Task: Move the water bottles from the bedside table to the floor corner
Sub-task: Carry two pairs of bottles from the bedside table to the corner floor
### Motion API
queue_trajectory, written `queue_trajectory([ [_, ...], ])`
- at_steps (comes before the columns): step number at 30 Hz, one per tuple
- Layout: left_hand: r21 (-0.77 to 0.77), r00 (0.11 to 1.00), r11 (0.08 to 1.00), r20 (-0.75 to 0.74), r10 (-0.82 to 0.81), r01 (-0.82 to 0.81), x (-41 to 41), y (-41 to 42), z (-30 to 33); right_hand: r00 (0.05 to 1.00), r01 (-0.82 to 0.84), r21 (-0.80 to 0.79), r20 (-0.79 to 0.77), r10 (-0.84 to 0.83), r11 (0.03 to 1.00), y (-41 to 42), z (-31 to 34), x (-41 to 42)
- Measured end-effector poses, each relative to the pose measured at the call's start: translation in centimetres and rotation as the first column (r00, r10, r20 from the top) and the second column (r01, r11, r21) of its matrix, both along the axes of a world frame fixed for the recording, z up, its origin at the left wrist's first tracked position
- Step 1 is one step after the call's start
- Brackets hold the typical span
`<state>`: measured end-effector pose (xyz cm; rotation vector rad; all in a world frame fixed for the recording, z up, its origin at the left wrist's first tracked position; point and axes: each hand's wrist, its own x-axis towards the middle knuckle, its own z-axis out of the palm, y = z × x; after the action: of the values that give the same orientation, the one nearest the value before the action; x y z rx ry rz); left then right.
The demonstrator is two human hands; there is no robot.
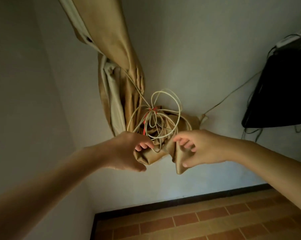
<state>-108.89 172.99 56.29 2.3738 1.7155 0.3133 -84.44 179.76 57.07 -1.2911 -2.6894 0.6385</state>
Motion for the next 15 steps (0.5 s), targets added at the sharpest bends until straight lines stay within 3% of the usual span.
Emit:
queue_trajectory([
  [7, 0.028, 0.996, 0.996, 0.026, -0.086, 0.086, 4.6, 0.0, 0.6, 0.996, 0.089, 0.063, -0.015, -0.089, 0.994, -3.2, 1.1, 4.8],
  [15, 0.009, 0.958, 0.958, 0.025, -0.287, 0.287, 8.5, 0.2, -0.4, 0.937, 0.347, 0.049, 0.016, -0.348, 0.937, -9.5, -0.6, 9.0],
])
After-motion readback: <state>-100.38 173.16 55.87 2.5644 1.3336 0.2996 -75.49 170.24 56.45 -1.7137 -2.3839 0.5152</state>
